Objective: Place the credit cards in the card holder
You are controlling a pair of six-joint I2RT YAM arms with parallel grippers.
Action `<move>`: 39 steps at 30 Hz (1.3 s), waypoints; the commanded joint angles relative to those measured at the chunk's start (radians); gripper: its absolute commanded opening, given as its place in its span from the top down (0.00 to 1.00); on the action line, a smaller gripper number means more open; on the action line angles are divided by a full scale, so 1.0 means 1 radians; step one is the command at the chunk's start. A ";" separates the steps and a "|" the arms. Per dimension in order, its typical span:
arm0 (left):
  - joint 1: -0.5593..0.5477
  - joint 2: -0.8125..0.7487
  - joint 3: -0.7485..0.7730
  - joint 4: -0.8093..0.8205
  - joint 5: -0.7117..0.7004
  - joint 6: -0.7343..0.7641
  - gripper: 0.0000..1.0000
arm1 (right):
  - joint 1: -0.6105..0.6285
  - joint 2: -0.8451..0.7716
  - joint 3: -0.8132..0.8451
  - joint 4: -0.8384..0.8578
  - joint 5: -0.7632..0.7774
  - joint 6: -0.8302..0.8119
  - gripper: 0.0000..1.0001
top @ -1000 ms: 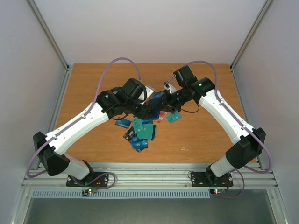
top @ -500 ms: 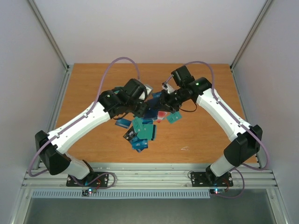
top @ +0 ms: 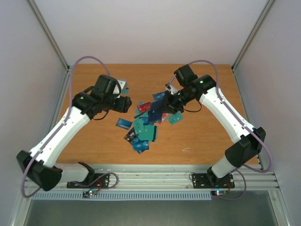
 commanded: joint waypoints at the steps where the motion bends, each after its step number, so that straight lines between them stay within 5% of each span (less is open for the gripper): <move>1: -0.005 -0.107 -0.006 0.101 0.363 -0.036 0.29 | -0.037 0.033 0.105 -0.054 0.038 -0.039 0.99; 6: -0.005 -0.100 0.023 0.136 0.561 -0.089 0.24 | -0.043 0.091 0.231 -0.112 0.008 -0.109 0.99; 15: -0.011 -0.061 0.017 0.257 0.655 -0.186 0.24 | -0.043 0.107 0.338 -0.136 -0.089 -0.161 0.99; 21: -0.017 -0.027 0.030 0.256 0.609 -0.186 0.25 | -0.043 0.080 0.339 -0.127 -0.140 -0.196 0.99; 29: -0.017 -0.023 0.043 0.211 0.459 -0.191 0.43 | -0.043 0.042 0.317 -0.084 -0.197 -0.218 0.99; 39: -0.016 -0.092 0.015 0.257 0.511 -0.274 0.49 | -0.043 -0.028 0.232 0.058 -0.329 -0.207 0.99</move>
